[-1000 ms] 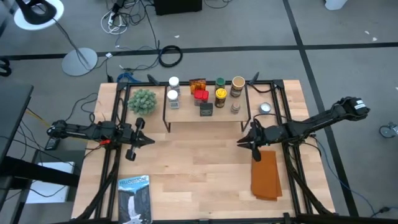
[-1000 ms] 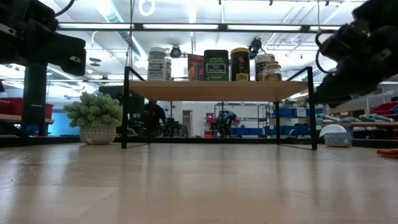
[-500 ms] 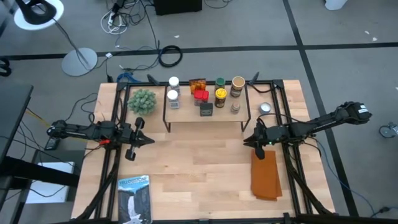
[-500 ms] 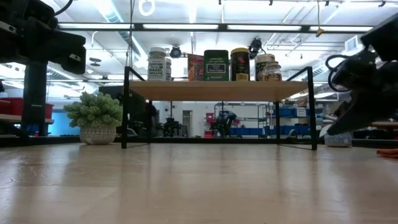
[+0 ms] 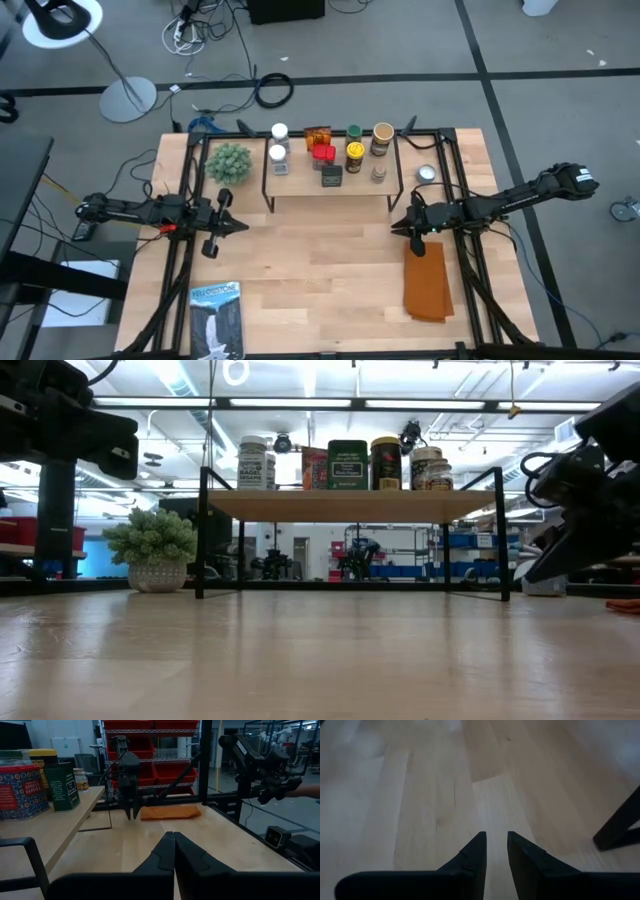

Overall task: Shelf spices
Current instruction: Return to Home Position

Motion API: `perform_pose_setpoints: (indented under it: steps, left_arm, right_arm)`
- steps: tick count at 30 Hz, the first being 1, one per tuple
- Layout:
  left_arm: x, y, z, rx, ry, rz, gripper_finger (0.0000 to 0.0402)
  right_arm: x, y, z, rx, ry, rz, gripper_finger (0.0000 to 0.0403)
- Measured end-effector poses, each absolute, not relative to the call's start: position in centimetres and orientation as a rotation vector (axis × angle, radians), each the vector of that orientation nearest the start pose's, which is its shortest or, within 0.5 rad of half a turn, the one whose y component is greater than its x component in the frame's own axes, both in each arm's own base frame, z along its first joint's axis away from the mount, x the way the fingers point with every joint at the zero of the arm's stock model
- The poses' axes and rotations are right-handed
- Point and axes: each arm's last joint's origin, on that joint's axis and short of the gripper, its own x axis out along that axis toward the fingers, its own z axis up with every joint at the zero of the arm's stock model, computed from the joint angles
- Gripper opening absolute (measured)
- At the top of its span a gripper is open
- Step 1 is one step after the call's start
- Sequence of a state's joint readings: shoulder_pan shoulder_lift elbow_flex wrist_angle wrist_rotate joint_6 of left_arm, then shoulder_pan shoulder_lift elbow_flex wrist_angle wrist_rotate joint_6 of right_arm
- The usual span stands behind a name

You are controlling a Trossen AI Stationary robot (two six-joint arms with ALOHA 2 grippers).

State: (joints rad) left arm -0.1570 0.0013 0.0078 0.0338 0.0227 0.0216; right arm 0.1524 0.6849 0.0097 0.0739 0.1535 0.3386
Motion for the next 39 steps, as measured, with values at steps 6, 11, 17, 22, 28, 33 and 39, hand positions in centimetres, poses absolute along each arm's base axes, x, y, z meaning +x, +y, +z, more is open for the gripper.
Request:
perform_pose_setpoints:
  steps: [6,11,17,22,28,33,39]
  left_arm:
    - [9.59,-1.58,16.93,0.019,-0.042,-0.179,0.0006]
    - [9.59,-1.58,16.93,0.019,-0.042,-0.179,0.0006]
    - [9.59,-1.58,16.93,0.019,-0.042,-0.179,0.0006]
    - [9.59,-1.58,16.94,0.019,-0.042,-0.179,0.0006]
    - [9.59,-1.58,16.94,0.019,-0.041,-0.179,0.0006]
    - [9.59,-1.58,16.94,0.019,-0.041,-0.179,0.0006]
    - [9.59,-1.58,16.94,0.019,-0.041,-0.179,0.0006]
  right_arm:
    - [12.39,1.45,11.1,0.24,0.57,-0.099,0.0078]
    - [12.41,1.46,11.14,0.24,0.566,-0.098,0.0078]
    - [12.41,1.46,11.14,0.241,0.565,-0.098,0.0078]
    - [12.41,1.46,11.14,0.24,0.565,-0.098,0.0078]
    - [12.41,1.46,11.13,0.24,0.565,-0.098,0.0078]
    - [12.41,1.46,11.13,0.24,0.565,-0.098,0.0078]
    - [12.41,1.46,11.13,0.24,0.565,-0.098,0.0078]
